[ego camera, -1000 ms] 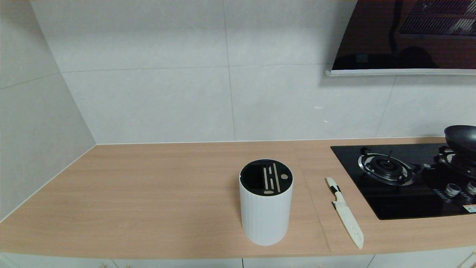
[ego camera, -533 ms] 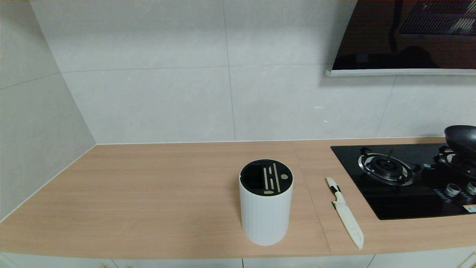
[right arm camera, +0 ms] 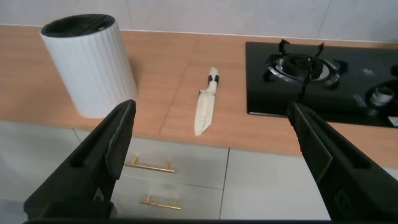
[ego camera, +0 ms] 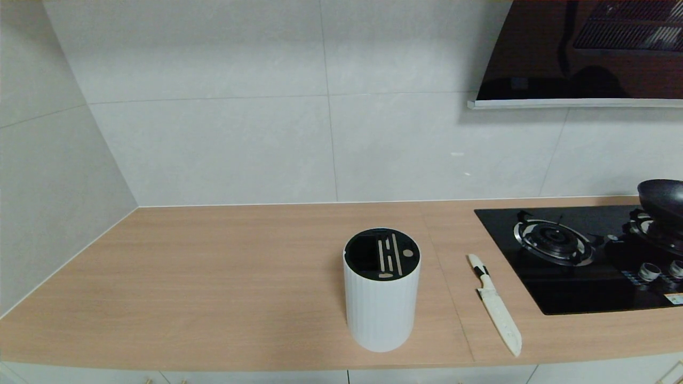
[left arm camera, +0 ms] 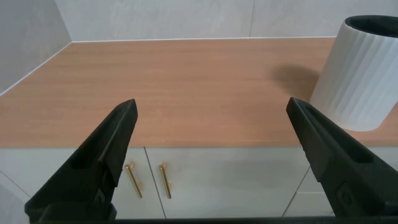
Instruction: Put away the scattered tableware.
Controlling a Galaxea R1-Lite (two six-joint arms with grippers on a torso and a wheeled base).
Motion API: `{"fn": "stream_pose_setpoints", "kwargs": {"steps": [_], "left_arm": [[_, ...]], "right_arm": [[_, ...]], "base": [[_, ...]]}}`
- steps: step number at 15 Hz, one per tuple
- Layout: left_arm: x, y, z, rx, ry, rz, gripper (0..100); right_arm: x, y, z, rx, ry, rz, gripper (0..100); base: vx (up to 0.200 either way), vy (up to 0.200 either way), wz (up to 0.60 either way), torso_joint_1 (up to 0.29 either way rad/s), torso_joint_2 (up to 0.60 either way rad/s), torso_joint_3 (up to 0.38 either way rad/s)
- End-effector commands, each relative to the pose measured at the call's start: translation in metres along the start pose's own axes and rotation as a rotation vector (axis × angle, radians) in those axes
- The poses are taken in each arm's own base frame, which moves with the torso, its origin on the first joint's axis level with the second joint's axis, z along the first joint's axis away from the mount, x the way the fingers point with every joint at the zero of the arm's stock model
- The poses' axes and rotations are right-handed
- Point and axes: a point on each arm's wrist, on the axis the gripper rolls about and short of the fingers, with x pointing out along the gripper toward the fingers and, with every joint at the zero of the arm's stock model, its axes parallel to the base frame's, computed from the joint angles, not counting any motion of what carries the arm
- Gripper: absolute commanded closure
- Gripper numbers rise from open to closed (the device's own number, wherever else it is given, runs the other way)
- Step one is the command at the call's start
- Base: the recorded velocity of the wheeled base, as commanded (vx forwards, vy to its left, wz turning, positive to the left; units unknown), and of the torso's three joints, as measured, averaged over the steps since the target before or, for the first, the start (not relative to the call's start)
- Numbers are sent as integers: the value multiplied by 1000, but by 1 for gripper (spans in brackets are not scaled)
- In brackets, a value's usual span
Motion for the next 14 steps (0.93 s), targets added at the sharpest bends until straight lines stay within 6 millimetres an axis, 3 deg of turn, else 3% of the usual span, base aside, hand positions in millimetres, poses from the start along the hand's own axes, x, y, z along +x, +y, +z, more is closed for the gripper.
{"fn": "stream_pose_setpoints", "kwargs": {"steps": [1, 4, 9, 12, 14], "left_arm": [[0, 0, 0, 1, 0, 1, 0], [0, 0, 0, -2, 0, 1, 0], [0, 0, 0, -5, 0, 1, 0], [0, 0, 0, -5, 0, 1, 0], [0, 0, 0, -5, 0, -1, 0]], "right_arm": [[17, -3, 31, 9, 100, 60, 0], [52, -5, 41, 26, 297, 96, 0], [90, 3, 33, 7, 498, 223, 0], [117, 6, 34, -22, 548, 243, 0], [148, 9, 44, -29, 561, 242, 0]], "base": [[0, 0, 0, 0, 0, 0], [0, 0, 0, 0, 0, 0], [0, 0, 0, 0, 0, 0], [0, 0, 0, 0, 0, 0], [0, 0, 0, 0, 0, 0]]}}
